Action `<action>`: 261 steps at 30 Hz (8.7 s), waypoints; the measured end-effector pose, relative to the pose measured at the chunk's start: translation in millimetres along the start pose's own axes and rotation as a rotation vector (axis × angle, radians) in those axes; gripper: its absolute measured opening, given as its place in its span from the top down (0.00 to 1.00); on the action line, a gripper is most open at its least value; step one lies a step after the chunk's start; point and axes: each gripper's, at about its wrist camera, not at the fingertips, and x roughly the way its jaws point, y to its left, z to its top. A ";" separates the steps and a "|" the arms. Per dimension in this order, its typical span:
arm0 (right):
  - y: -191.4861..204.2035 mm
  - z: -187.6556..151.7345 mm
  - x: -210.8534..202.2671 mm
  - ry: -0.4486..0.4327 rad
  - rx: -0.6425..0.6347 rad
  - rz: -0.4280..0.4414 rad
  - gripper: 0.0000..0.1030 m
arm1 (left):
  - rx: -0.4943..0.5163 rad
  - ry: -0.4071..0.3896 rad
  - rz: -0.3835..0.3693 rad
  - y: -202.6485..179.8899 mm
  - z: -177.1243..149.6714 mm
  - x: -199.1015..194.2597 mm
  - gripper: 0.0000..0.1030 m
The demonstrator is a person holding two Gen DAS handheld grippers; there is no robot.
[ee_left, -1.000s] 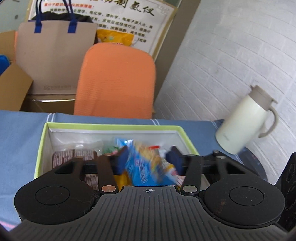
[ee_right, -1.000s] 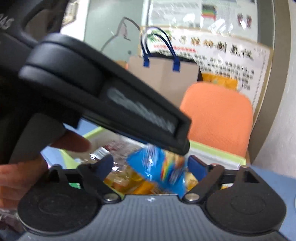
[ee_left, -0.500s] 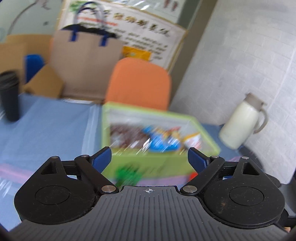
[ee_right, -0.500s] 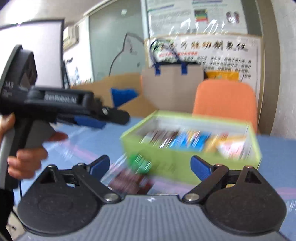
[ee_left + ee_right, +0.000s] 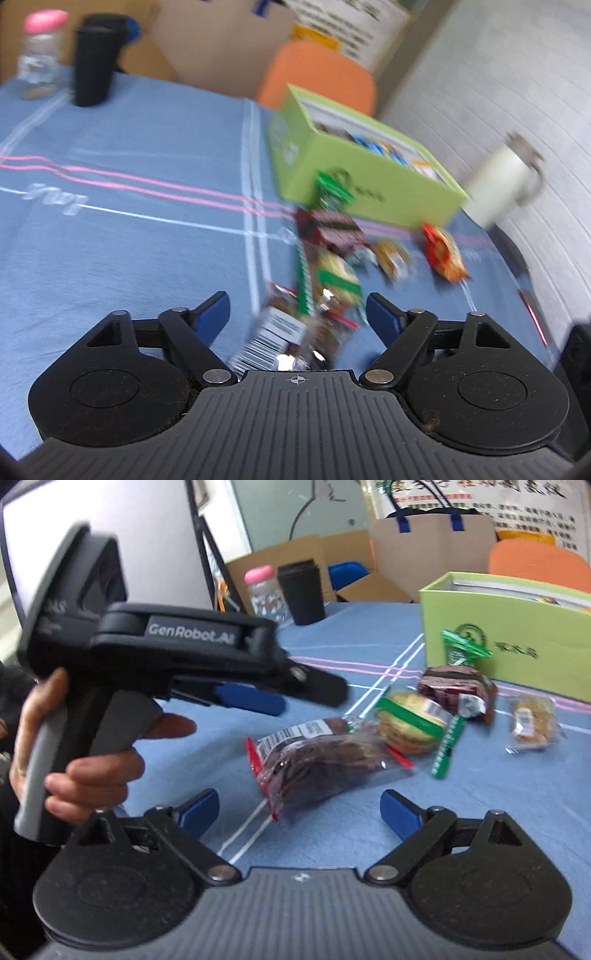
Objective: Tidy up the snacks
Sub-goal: 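Grasp the clear red-ended packet of dates with the left tool, then drop the dates packet into the green box with the left tool, then grasp the round biscuit packet with green band using the left tool, then lower the biscuit packet into the green box and open the left tool, then reach the left tool to the small clear cake packet and close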
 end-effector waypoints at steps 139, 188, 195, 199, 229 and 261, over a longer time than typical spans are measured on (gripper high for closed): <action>-41.4 -20.0 -46.0 0.020 -0.102 -0.221 0.11 | 0.077 0.134 -0.189 -77.4 -30.5 52.9 0.38; -182.5 121.0 -64.4 -0.277 -0.114 -0.345 0.10 | 0.067 -0.174 -0.032 -91.5 177.1 109.2 0.36; -129.9 42.0 -62.6 -0.136 -0.100 -0.301 0.10 | 0.106 -0.131 -0.029 -85.8 102.7 77.2 0.36; -112.6 28.9 -46.3 -0.081 -0.077 -0.297 0.10 | 0.134 -0.052 0.017 -97.5 67.9 90.0 0.37; -119.7 29.0 -10.0 0.030 -0.119 -0.262 0.11 | 0.052 0.160 -0.136 -104.2 66.0 139.1 0.56; -86.6 -37.3 -68.6 -0.094 0.018 -0.410 0.10 | 0.041 0.142 -0.119 -126.1 -27.6 71.7 0.45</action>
